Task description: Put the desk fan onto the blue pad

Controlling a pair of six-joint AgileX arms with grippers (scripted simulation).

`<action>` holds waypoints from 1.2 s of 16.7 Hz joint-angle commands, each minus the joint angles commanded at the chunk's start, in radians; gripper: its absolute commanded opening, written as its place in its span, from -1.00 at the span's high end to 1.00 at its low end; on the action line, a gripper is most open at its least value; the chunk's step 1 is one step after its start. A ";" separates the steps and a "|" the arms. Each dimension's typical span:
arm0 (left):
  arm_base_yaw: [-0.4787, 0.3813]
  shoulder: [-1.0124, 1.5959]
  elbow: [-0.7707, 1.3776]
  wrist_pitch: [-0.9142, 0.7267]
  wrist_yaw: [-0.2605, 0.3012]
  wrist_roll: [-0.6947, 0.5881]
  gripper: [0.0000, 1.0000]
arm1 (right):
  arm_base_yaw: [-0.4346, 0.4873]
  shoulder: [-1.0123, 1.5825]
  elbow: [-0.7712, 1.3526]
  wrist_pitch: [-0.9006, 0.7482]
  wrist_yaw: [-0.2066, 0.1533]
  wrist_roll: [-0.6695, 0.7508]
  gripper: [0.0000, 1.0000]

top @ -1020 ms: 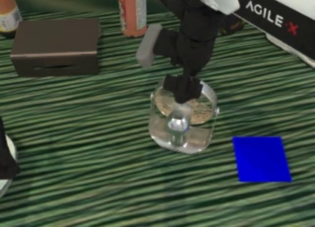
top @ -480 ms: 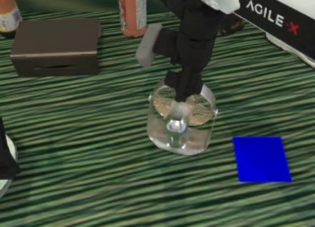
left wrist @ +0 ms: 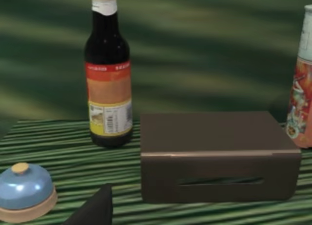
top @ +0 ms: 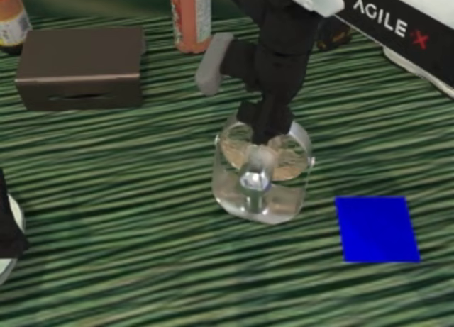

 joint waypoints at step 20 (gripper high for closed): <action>0.000 0.000 0.000 0.000 0.000 0.000 -1.00 | 0.001 0.030 0.291 -0.237 0.008 0.213 1.00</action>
